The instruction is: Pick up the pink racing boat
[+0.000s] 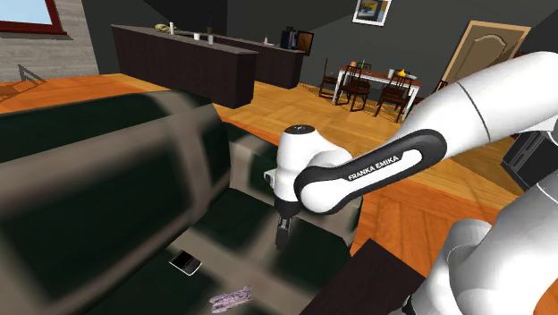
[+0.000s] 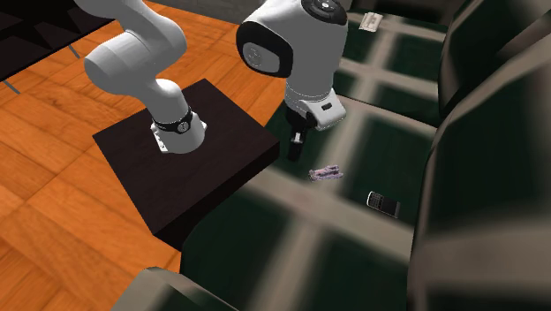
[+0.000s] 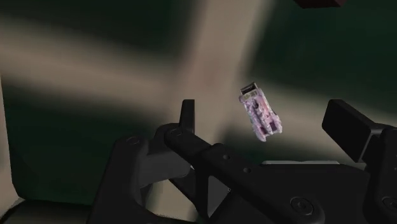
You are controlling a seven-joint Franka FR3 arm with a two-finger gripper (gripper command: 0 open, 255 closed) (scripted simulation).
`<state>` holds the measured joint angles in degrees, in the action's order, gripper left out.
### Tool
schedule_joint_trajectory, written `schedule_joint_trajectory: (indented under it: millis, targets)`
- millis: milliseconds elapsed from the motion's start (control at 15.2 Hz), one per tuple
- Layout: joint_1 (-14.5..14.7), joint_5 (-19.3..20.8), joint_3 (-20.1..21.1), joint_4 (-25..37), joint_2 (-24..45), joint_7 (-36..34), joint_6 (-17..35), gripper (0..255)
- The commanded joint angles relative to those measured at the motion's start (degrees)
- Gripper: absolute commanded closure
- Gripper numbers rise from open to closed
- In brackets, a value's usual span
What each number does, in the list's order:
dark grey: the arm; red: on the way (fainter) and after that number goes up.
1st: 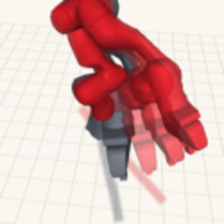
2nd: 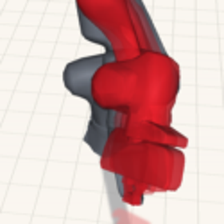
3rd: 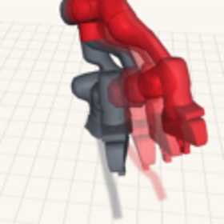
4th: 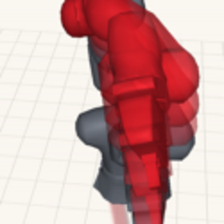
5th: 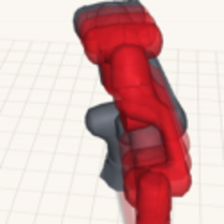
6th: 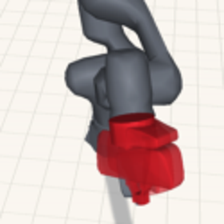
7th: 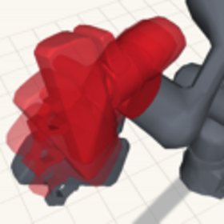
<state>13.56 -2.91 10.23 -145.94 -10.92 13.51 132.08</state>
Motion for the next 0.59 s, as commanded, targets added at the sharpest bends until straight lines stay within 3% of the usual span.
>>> schedule_joint_trajectory:
  millis: [0,528]
  targets:
    - [0.4,1.8,1.0,1.1,4.7,0.0,4.0,0]
    - [3.8,14.3,2.9,7.2,22.6,-4.8,15.8,0]
